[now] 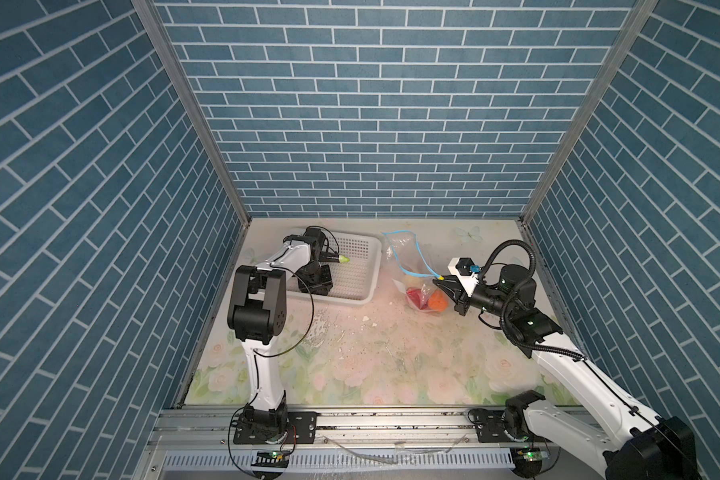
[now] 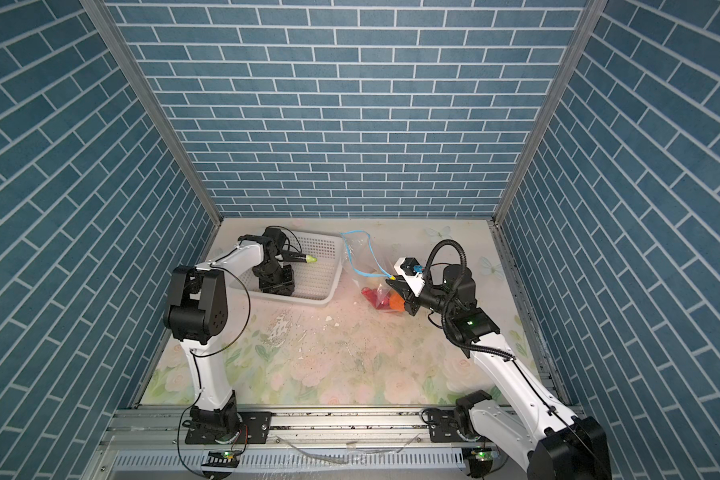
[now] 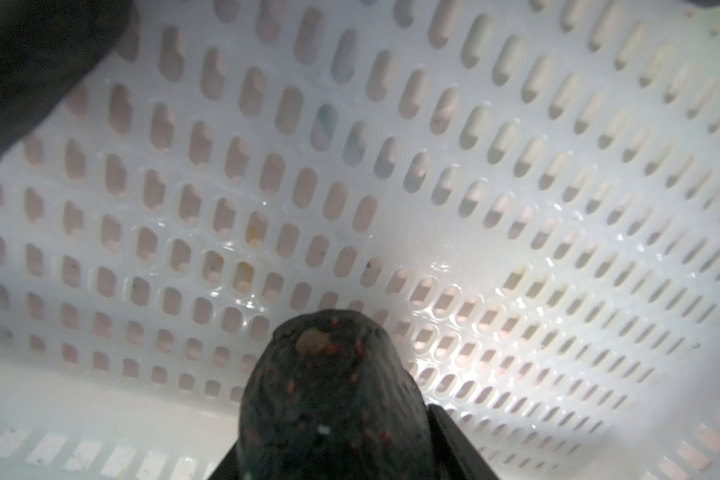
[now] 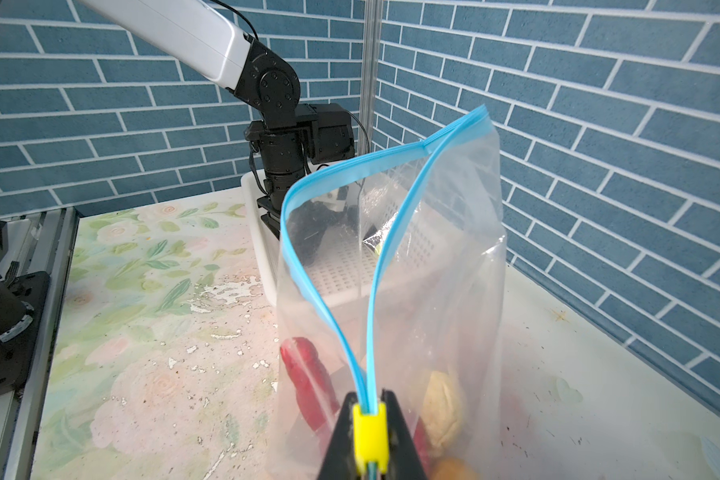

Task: Place the food in the zip-top bag and seal the zipper
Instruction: 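Close the left gripper on the dark lump and lift it, then carry the dark lump with the left gripper over the bag mouth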

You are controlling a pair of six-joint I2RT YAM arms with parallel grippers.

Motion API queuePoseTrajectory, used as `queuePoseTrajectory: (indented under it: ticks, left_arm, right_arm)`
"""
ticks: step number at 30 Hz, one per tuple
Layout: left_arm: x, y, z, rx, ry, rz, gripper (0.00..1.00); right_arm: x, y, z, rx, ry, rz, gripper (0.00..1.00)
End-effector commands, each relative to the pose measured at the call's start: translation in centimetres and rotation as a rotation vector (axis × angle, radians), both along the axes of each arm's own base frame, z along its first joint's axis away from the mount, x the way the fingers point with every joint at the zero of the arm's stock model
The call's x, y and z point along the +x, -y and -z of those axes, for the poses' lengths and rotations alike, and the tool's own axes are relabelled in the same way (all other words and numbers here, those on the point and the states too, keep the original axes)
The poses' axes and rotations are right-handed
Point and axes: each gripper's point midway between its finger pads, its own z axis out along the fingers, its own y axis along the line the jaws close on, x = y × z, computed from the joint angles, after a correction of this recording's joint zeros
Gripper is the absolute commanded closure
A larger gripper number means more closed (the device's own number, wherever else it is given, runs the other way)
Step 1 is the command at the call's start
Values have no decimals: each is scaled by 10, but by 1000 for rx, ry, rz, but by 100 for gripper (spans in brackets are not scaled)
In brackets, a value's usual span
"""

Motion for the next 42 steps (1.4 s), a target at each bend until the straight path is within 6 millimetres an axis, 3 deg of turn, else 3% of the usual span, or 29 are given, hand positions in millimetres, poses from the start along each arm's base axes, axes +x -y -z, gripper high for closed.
queuePoseTrajectory:
  ticks: [1, 12, 19, 33, 42]
  left_arm:
    - [4, 10, -27, -35, 48, 13, 62]
    - [5, 25, -47, -105, 99, 12, 66]
    - [6, 48, -76, -189, 164, 18, 66]
    - [13, 92, -180, -285, 370, 88, 66]
    - [-2, 126, -244, -323, 491, 188, 66]
  right_arm:
    - [3, -2, -19, 22, 37, -8, 100]
    - [4, -2, -17, 19, 22, -4, 100]
    - [2, -8, -22, 32, -3, -36, 100]
    - [-7, -19, -40, -20, 14, -62, 100]
    - [-10, -22, -36, -89, 17, -61, 100]
